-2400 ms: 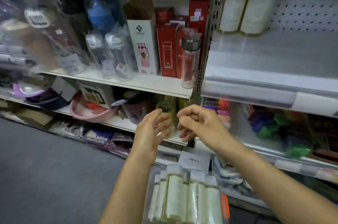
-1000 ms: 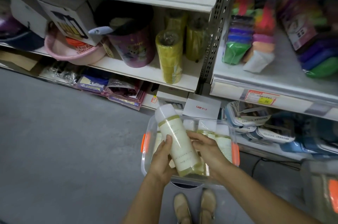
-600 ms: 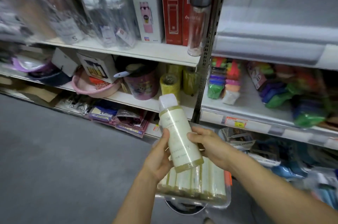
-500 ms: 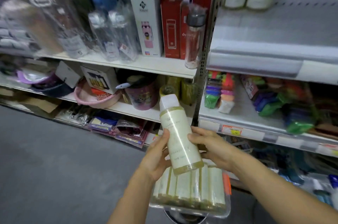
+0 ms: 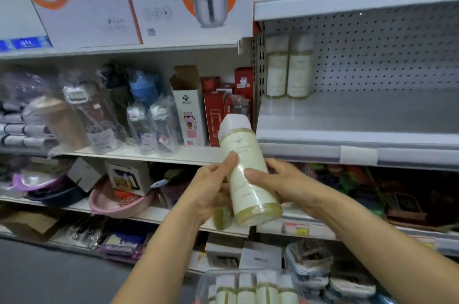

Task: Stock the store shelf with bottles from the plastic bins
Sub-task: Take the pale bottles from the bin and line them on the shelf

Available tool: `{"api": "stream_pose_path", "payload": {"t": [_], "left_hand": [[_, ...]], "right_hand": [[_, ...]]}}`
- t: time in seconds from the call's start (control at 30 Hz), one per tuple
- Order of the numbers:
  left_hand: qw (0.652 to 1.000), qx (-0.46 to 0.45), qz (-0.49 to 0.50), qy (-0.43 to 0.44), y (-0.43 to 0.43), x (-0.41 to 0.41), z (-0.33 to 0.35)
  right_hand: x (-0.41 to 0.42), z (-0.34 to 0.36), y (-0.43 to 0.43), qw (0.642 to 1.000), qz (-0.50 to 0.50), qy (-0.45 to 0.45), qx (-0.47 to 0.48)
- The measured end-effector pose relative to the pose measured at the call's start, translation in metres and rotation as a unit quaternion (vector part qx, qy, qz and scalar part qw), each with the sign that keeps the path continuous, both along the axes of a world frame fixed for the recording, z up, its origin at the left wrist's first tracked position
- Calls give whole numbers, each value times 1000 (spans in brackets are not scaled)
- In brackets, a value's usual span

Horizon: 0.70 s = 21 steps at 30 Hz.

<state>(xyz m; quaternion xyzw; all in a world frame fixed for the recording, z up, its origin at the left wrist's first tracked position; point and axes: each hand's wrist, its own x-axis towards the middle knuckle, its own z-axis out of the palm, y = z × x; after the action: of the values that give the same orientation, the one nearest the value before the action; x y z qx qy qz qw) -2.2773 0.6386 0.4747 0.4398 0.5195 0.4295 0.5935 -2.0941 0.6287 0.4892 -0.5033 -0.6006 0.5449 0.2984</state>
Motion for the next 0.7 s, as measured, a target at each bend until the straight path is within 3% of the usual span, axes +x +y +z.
{"api": "stream_pose_path", "payload": {"t": [0.2, 0.4, 0.7], "left_hand": [[996, 46, -50, 57, 36, 56, 46], [987, 99, -89, 84, 89, 127, 81], [984, 141, -107, 6, 159, 217, 88]], "right_hand": [[44, 33, 25, 994, -106, 23, 23], [114, 62, 62, 987, -139, 29, 71], [207, 69, 136, 977, -162, 27, 134]]}}
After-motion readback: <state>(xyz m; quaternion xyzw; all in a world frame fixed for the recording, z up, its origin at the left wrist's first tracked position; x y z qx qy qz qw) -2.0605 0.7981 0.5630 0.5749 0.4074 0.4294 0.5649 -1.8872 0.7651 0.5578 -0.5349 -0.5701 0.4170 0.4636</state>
